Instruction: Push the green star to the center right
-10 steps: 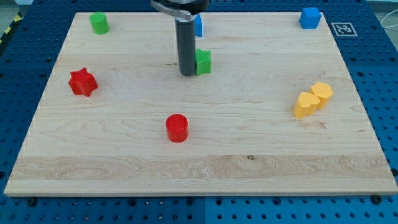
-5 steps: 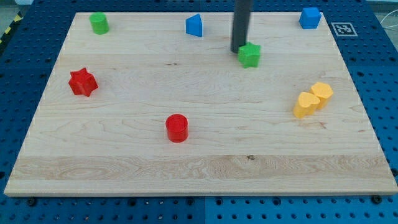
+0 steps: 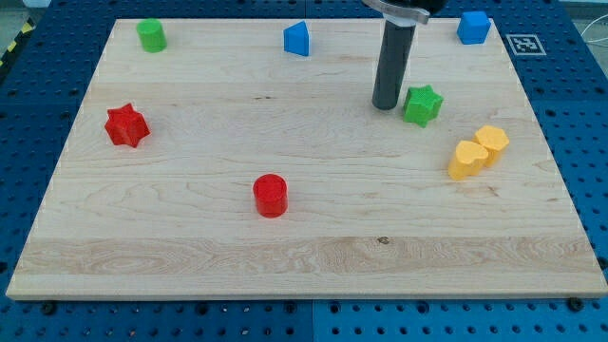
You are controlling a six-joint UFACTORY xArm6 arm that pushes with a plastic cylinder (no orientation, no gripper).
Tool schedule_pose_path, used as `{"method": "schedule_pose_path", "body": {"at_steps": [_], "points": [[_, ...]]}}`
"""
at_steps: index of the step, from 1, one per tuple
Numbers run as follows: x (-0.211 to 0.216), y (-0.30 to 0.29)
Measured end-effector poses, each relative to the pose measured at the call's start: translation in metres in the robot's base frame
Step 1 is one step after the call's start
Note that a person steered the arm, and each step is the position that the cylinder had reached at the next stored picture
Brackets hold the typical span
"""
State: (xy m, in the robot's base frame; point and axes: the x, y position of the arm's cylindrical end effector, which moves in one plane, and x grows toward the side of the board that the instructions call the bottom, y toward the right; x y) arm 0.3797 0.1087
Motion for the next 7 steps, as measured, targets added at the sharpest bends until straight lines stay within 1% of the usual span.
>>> {"method": "schedule_pose_path", "body": {"at_steps": [2,3,4,6,7], "points": [[0.002,0.078],[0.002,0.102],[0.002,0.106],[0.021,0.097],[0.023,0.106]]}}
